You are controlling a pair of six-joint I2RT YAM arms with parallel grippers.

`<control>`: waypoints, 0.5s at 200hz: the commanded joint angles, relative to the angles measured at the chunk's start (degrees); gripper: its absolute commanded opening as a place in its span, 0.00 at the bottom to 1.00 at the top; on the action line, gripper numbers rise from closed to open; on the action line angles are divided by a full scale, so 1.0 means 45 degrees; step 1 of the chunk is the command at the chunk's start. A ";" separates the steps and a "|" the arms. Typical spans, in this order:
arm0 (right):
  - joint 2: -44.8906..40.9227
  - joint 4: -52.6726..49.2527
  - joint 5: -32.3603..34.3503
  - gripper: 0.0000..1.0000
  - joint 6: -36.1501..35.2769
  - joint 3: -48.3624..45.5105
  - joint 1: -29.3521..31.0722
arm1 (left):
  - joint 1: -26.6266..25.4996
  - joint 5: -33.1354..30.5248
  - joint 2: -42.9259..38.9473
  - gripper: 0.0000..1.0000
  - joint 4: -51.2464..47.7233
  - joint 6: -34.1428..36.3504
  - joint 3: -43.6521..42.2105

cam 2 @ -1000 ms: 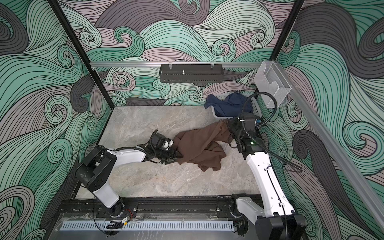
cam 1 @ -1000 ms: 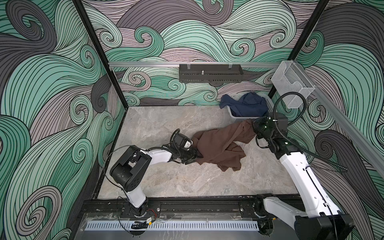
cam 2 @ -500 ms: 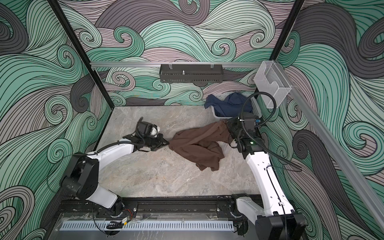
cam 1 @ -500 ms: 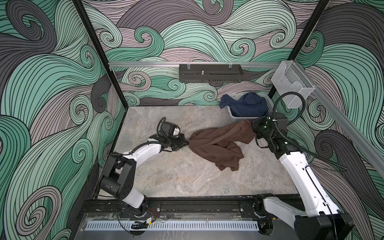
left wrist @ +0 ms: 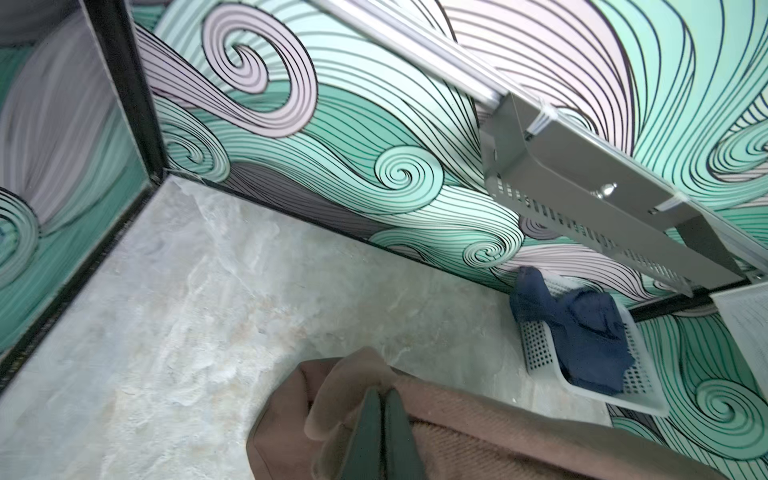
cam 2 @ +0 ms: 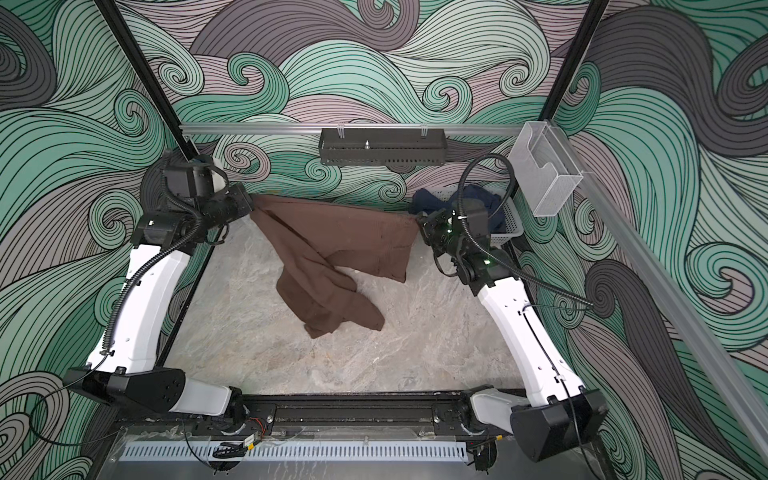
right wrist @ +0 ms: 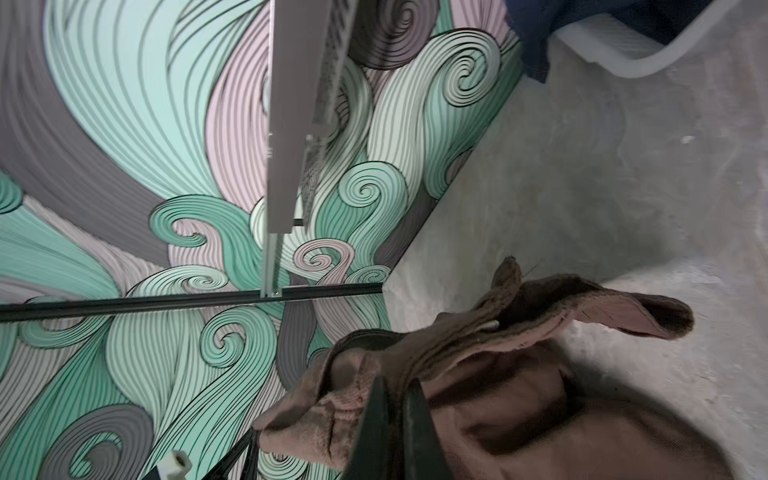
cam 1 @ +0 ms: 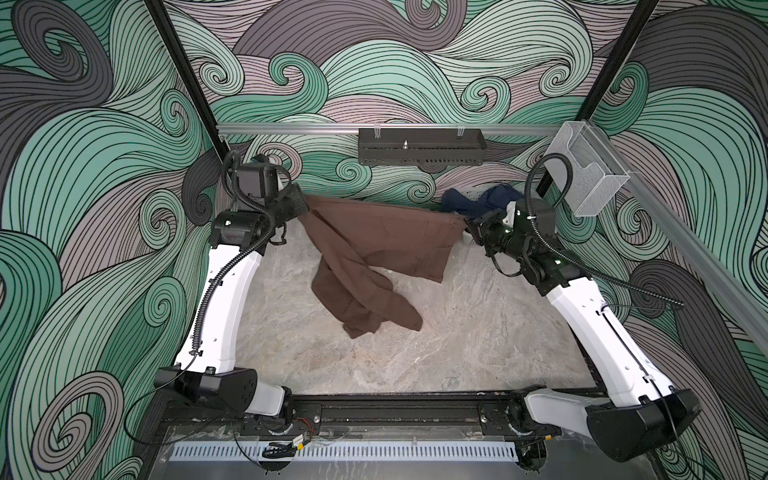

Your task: Fold and stack the trousers

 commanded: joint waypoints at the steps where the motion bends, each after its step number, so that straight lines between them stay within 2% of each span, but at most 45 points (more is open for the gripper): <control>1: -0.0562 -0.0882 0.1605 0.00 -0.1323 0.1046 -0.0617 | 0.0298 -0.2506 0.0454 0.00 -0.0943 0.1303 0.0670; 22: -0.1112 -0.1896 0.2428 0.00 -0.1996 0.0668 -0.1430 | 0.0259 -0.1707 0.0390 0.00 -0.0752 0.1312 -0.0120; 36: -0.1627 -0.2387 0.3512 0.00 -0.2582 0.0065 -0.1882 | 0.0092 -0.1026 0.0185 0.00 -0.0553 0.1197 -0.1130; 59: -0.2201 -0.2610 0.4409 0.00 -0.3145 -0.0974 -0.2530 | -0.0619 -0.0340 0.0062 0.00 -0.0870 0.1182 -0.2659; 94: -0.2621 -0.2748 0.5353 0.00 -0.3771 -0.2226 -0.2706 | -0.1549 0.0754 -0.0654 0.00 -0.1231 0.0345 -0.5043; 100: -0.2718 -0.2748 0.5468 0.00 -0.3757 -0.2453 -0.2717 | -0.1594 0.0967 -0.0854 0.04 -0.1313 0.0069 -0.5453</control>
